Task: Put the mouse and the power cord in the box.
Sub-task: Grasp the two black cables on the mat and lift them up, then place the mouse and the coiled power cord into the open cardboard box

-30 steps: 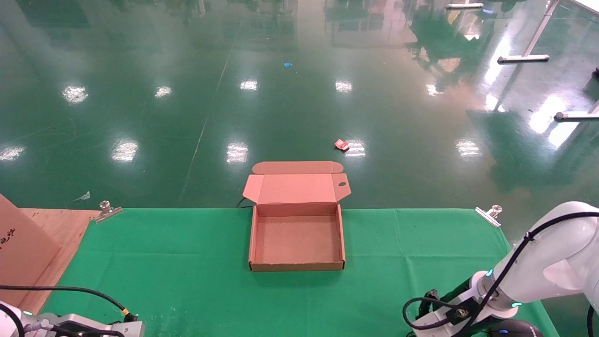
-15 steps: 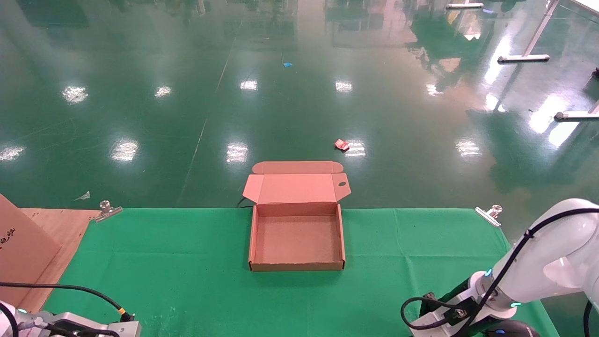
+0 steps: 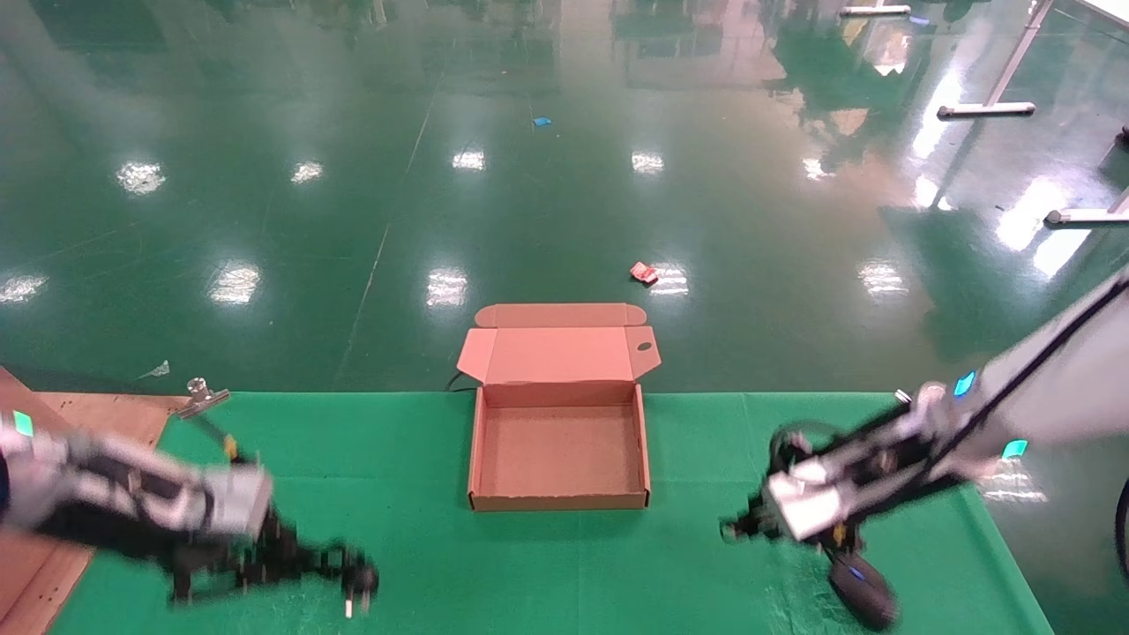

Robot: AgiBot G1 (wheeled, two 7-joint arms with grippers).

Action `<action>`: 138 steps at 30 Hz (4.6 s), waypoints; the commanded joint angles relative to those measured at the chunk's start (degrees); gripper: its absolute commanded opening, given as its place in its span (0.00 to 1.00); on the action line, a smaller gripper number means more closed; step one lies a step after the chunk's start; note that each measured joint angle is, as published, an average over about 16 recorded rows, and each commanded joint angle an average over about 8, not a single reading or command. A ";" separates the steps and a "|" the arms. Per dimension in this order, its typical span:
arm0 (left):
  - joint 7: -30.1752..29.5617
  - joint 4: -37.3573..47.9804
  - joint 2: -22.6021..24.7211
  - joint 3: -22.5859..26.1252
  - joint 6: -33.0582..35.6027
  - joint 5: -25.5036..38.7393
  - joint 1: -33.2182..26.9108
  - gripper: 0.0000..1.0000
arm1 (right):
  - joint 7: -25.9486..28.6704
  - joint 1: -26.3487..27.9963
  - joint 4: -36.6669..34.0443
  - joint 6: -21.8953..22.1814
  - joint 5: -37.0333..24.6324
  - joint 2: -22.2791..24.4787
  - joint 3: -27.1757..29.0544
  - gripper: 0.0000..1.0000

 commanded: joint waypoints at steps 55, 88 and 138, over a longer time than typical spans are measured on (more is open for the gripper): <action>-17.72 -21.01 21.04 13.30 -59.13 -8.28 14.29 0.03 | 30.09 6.69 44.72 -7.09 24.93 18.25 -10.89 0.00; -14.66 -19.56 20.77 23.55 -61.47 -25.42 14.07 1.00 | 25.51 3.46 35.83 -3.73 23.18 13.18 -13.07 0.00; -12.29 -46.92 -22.44 9.94 -40.35 -50.91 19.15 1.00 | 29.48 -9.18 32.65 41.18 23.80 -8.79 -33.83 0.00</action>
